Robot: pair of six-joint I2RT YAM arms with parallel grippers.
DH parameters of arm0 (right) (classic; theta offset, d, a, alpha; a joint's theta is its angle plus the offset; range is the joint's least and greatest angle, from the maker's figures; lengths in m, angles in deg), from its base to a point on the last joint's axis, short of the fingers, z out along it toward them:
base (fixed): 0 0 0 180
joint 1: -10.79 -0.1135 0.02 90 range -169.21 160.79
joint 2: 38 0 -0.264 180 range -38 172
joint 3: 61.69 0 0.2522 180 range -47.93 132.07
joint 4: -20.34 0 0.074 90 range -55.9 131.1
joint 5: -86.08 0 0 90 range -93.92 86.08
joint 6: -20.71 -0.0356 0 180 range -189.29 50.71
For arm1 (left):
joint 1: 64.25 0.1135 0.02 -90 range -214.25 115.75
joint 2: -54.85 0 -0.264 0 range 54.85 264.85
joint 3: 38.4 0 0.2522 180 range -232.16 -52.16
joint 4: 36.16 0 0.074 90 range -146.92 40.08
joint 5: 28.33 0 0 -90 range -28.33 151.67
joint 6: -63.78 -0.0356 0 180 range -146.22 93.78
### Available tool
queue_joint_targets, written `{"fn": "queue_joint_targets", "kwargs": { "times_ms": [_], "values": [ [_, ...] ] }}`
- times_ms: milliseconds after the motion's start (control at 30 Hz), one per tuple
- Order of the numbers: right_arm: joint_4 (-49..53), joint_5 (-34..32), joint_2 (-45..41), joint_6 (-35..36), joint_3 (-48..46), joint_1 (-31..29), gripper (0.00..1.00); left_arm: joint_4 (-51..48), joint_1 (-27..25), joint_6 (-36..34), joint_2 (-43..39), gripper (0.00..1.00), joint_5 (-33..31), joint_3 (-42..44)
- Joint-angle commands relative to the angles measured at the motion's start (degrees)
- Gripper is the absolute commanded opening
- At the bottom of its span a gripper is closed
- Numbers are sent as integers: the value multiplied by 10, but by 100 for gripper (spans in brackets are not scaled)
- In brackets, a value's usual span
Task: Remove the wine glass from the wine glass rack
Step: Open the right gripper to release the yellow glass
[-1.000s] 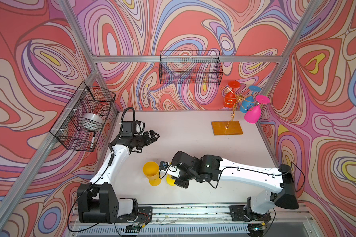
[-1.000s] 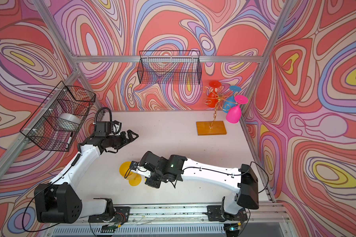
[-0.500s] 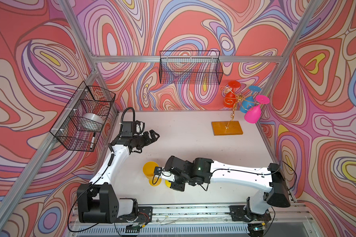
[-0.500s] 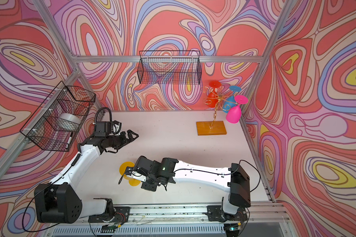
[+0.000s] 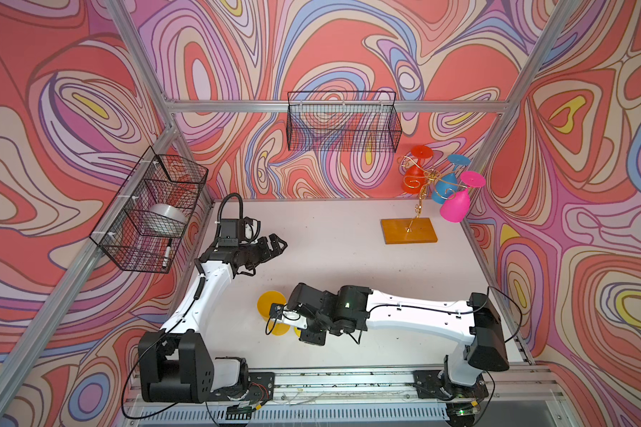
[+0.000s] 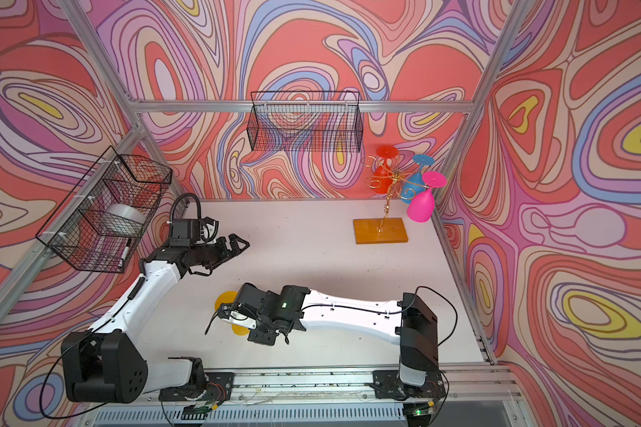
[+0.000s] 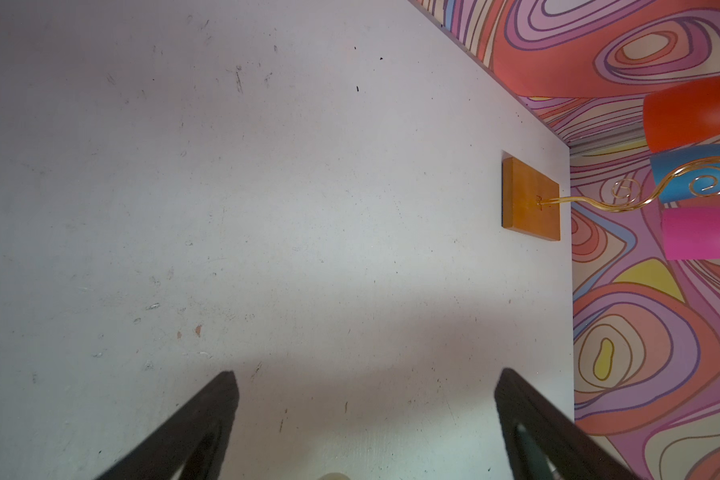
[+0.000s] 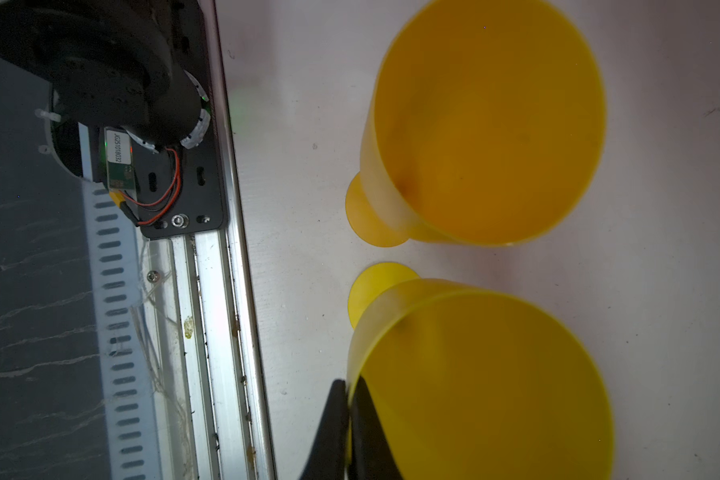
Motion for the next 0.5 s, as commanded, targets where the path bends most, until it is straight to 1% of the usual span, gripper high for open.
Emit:
{"fn": "queue_joint_targets", "kwargs": {
  "times_ms": [0,300,400,467],
  "values": [
    [5,-10,9,7,16,-3,0,-9,6,-8,-12,97,5,-10],
    [10,-15,9,9,18,-4,0,-8,8,-7,-10,97,6,-9],
    [11,-17,9,13,18,-4,5,-9,8,-7,-10,97,7,-9],
    [11,-19,9,15,19,-4,10,-8,7,-8,-10,97,9,-8]
  ]
}}
